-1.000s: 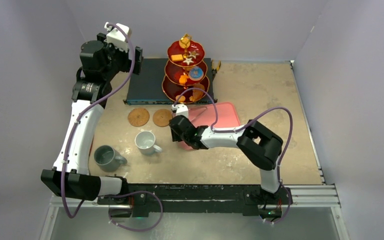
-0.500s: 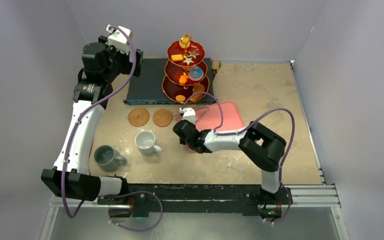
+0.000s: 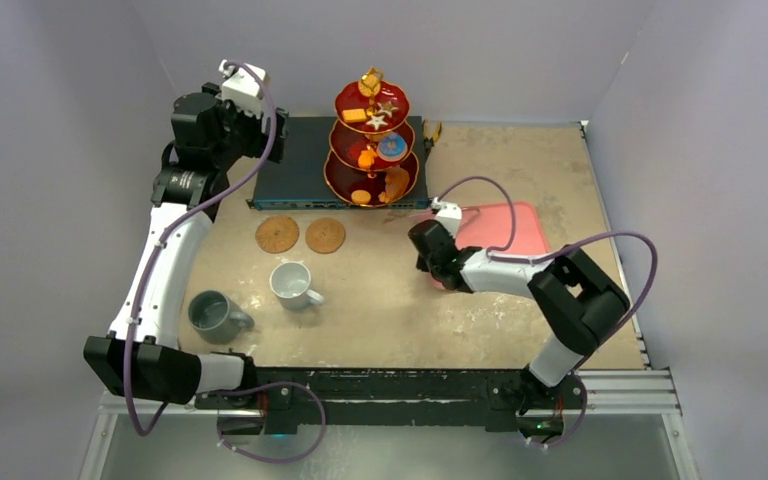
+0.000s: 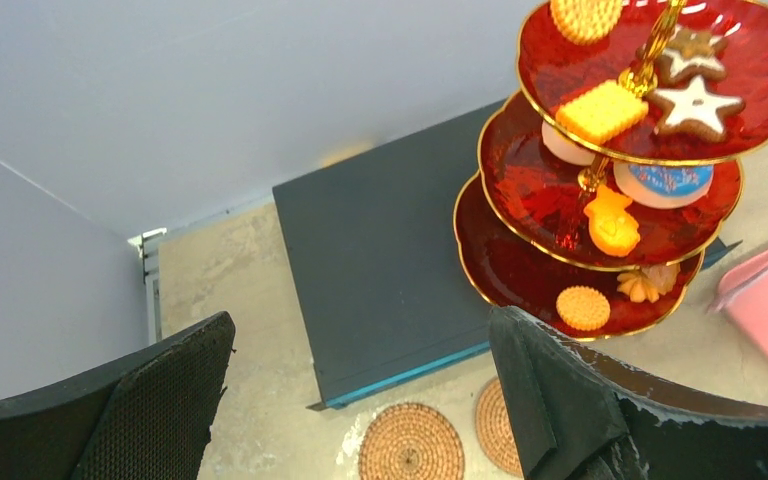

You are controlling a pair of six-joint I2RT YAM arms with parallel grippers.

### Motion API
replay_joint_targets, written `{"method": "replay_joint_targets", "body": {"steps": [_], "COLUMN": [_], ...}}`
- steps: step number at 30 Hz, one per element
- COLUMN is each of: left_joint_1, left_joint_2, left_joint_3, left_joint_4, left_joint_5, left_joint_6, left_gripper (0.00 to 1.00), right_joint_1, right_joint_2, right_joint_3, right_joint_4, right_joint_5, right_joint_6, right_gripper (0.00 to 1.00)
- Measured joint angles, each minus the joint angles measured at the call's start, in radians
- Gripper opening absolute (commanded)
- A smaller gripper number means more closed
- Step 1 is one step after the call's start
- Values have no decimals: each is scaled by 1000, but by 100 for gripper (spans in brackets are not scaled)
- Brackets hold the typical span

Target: Serve the afternoon tea

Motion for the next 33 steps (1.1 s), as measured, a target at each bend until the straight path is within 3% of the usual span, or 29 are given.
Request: {"method": "replay_joint_targets", "body": {"steps": [14,17,21,25,33], "left_joint_1": [6,19,39,62,142], "left_joint_2": [-6,-3,23,66,109], "left_joint_3": [-129,-168,-182,-182,-181], "left_joint_4": [-2,-8,-26,-46,-70], "left_joint_5": [-1,-2,-9,-14,-3], "left_joint_6": [12,24,35,43,46], "left_gripper": [99,99,99,99,99], "right_joint_1": [-321,-377,-418,-383,-92], "right_joint_2": [-39,-40,-67,-128,-111], "right_joint_3": [-10,-10,8,42,165], "right_joint_4": [-31,-31,-44,-34,56], "right_joint_5": [-68,-70,-63,-61,-56], "right_joint_6": [-54,-82,-136,-194,-277], "right_gripper": [13,20,36,51,58]}}
